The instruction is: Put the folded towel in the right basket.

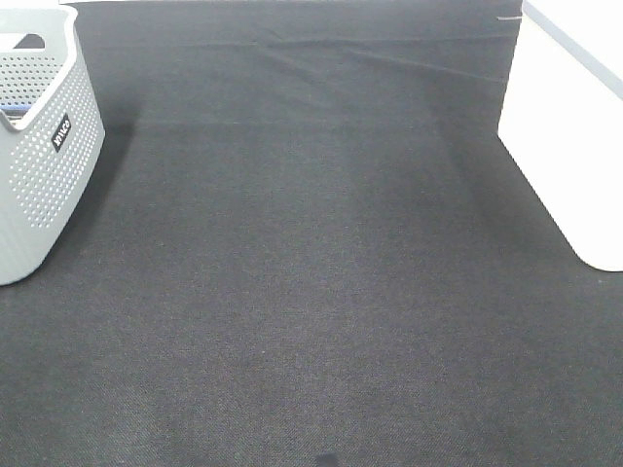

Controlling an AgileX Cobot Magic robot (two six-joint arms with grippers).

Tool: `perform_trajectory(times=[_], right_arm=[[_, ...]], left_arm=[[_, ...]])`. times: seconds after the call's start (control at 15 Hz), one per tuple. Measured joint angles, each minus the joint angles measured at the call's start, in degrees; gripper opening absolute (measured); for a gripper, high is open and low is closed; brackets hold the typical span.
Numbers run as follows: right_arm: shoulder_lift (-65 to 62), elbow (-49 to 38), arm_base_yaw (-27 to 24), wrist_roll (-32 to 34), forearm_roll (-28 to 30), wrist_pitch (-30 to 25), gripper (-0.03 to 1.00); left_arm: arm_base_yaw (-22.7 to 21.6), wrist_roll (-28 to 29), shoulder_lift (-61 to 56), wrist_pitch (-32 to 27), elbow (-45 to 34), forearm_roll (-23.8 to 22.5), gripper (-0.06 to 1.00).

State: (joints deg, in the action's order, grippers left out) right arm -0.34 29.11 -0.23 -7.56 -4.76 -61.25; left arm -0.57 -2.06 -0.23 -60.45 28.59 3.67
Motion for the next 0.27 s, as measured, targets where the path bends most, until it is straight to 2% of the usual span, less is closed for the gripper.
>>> perform_trajectory(times=[0.27], right_arm=[[0.0,0.0,0.0,0.0,0.0,0.0,0.77]], left_arm=[[0.0,0.0,0.0,0.0,0.0,0.0,0.97]])
